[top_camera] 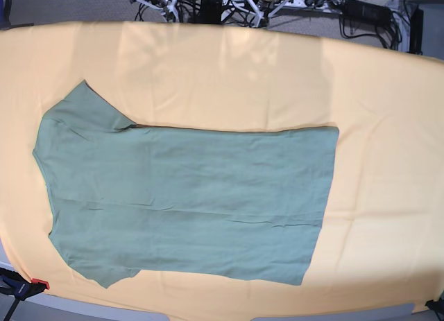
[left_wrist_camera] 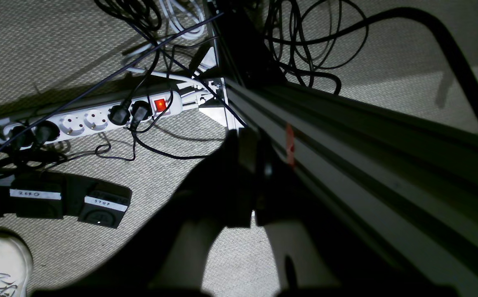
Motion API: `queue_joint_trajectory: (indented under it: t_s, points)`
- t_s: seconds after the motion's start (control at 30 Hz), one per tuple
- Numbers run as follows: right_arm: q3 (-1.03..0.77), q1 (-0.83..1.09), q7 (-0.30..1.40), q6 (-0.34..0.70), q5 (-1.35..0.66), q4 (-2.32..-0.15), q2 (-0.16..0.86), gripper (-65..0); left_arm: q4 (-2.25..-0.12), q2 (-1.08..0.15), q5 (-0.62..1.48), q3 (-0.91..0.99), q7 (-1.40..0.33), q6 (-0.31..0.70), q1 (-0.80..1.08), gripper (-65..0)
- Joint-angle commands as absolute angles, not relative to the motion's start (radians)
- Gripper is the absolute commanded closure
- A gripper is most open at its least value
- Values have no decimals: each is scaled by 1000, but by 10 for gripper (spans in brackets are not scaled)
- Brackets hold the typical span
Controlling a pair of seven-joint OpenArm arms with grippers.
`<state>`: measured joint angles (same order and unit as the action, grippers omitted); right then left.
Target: Fold the T-shirt properly
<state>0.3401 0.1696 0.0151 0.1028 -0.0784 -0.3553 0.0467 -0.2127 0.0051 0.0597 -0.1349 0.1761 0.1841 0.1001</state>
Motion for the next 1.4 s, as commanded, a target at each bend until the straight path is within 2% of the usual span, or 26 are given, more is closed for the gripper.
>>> queue_joint_trajectory:
  t_s: [0.0,0.17,0.37,0.47,0.63,0.83,0.9,1.0,1.17,1.37]
  points:
    - [340,174,12,114,-74,-360,50,-107,-216,12,60,-136,187,191,102,0]
    - [340,174,12,137,-74,-360,49,-107,-216,12,60,-136,186,191,102,0]
    - [340,202,12,20,-74,-391,44,-107,-216,11,60,-136,183,191,102,0]
    - [340,223,11,-2,-35,-436,45,-107,-216,11,60,-136,179,190,104,0]
    - [340,258,-43,-8,62,-484,45,-105,-216,11,60,-136,176,190,116,0]
    - [340,257,-14,-9,62,-484,45,-102,-216,11,60,-136,176,190,116,0]
    - [340,257,-13,-13,62,-484,45,-15,-216,11,60,-136,176,190,116,0]
    - [340,257,12,-19,62,-484,47,0,-221,11,60,-136,176,191,116,0]
    - [340,258,12,29,141,-484,47,0,-239,11,60,-136,160,190,116,0]
    - [340,257,12,170,139,-485,47,0,-347,12,60,-136,34,191,138,0]
